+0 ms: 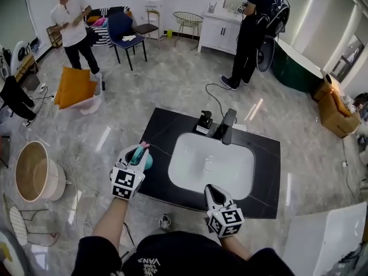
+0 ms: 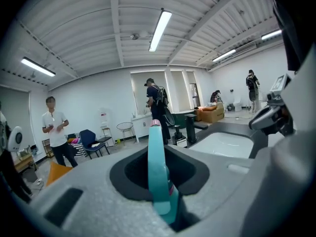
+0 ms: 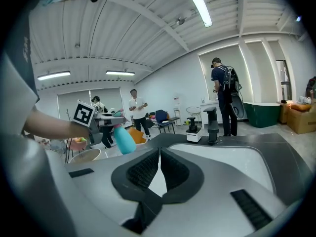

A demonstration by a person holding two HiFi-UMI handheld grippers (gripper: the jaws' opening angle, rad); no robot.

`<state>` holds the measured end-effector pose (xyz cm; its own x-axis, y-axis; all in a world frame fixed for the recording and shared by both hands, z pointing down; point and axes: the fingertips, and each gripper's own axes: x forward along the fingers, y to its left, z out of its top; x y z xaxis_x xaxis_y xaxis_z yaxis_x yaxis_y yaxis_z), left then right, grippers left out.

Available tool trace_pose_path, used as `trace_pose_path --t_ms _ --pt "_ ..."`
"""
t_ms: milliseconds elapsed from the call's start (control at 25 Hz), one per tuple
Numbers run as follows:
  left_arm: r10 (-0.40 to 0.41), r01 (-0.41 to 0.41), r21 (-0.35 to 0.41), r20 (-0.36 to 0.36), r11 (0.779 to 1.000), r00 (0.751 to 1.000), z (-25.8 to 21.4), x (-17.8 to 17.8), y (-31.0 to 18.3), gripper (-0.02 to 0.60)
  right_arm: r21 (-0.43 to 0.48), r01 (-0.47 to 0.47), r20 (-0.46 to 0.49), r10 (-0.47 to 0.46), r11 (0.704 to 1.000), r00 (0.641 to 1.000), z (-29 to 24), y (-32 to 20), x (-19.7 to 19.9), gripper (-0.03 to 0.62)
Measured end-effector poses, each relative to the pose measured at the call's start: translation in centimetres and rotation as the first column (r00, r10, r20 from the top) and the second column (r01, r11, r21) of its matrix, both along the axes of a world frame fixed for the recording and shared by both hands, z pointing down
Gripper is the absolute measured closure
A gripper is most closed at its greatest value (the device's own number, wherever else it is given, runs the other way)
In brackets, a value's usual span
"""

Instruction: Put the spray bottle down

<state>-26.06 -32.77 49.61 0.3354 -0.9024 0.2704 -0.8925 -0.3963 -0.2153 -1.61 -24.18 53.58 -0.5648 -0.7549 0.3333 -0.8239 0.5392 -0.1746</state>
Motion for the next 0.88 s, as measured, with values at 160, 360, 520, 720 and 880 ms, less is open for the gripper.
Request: trace_pose_path --t_ms 160,360,520,720,880 --pt "0.045 -0.045 -0.008 -0.015 0.999 0.999 -0.1 0.2 -3.4 0.513 -0.011 -0.069 0.0 0.069 0.998 0.998 0.4 -0.5 0.3 0.581" --pt "0.102 -0.102 -0.029 -0.012 0.994 0.995 0.7 0.9 -7.0 0.514 -0.023 -0.15 -0.003 0.15 0.988 0.989 0.8 -0.6 0.7 0.582" --pt "0.13 -0.131 -0.037 -0.016 0.991 0.991 1.5 1.3 -9.7 0.512 -0.034 -0.198 -0.009 0.198 0.98 0.98 1.3 -0.5 0.9 0.58" --pt "0.162 -0.164 -0.059 -0.025 0.985 0.986 2.6 2.1 -12.4 0.512 -0.043 -0.244 -0.016 0.243 0.969 0.97 1.5 -0.4 1.1 0.582" --pt "0.165 -0.167 -0.086 -0.034 0.982 0.986 3.6 2.2 -14.4 0.512 -0.05 -0.281 -0.025 0.28 0.958 0.96 1.9 -0.1 1.7 0.582"
